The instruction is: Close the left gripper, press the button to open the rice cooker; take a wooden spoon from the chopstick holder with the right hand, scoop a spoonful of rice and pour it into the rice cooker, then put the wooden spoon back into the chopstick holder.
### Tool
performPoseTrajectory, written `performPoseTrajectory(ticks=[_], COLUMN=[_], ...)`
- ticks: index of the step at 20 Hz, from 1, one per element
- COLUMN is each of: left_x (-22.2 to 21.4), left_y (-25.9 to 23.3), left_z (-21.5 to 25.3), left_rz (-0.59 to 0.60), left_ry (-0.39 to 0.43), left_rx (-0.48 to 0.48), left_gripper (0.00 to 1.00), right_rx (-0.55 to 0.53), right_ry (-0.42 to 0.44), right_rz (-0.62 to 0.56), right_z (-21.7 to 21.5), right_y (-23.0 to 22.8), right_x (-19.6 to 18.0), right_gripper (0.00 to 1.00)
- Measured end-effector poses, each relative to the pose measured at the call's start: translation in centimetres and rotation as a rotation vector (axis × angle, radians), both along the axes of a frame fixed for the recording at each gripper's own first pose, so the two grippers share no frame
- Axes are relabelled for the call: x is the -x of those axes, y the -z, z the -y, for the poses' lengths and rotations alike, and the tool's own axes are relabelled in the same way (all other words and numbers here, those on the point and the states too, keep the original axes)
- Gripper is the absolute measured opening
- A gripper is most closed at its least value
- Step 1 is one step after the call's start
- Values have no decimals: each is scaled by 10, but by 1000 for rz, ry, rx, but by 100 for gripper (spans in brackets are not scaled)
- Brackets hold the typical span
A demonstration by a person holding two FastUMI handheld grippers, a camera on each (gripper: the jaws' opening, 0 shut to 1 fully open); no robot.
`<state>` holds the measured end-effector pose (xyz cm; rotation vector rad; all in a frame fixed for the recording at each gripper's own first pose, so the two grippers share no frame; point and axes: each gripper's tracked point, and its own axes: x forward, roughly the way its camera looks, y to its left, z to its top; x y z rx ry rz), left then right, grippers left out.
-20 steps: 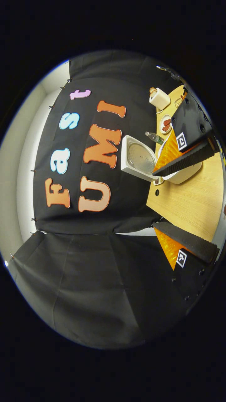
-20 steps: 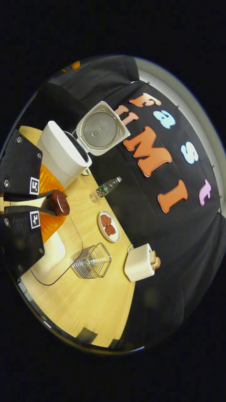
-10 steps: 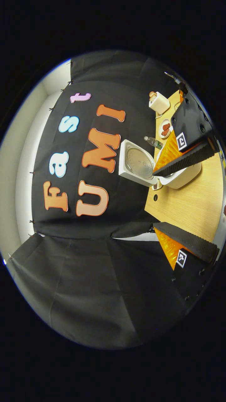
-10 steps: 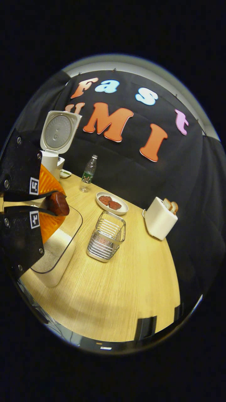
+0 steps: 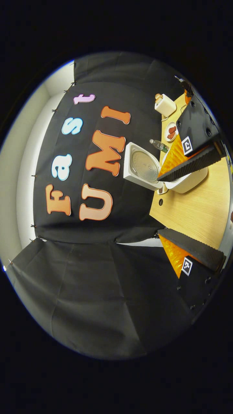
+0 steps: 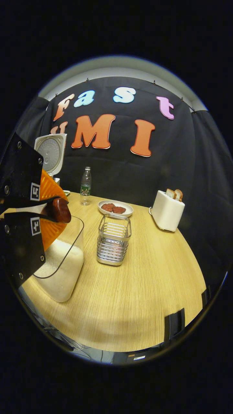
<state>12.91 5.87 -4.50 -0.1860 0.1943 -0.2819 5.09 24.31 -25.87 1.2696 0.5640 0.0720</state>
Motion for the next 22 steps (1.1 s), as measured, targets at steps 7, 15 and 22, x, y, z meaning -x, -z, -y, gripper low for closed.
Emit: performPoseTrajectory(ticks=[7, 15, 22], left_x=[2, -3, -5], left_y=[-2, -7, -4], left_z=[0, 6, 20], left_rz=[8, 25, 13], left_ry=[-15, -14, 27], left_rx=[0, -15, -14], left_gripper=[97, 97, 97], right_rx=[-52, -99, -176], right_ry=[4, 16, 11], right_rz=[7, -2, 9], right_z=[2, 6, -13], right_y=[-19, -51, -93], right_x=[-9, -13, -25], right_gripper=[4, 4, 4])
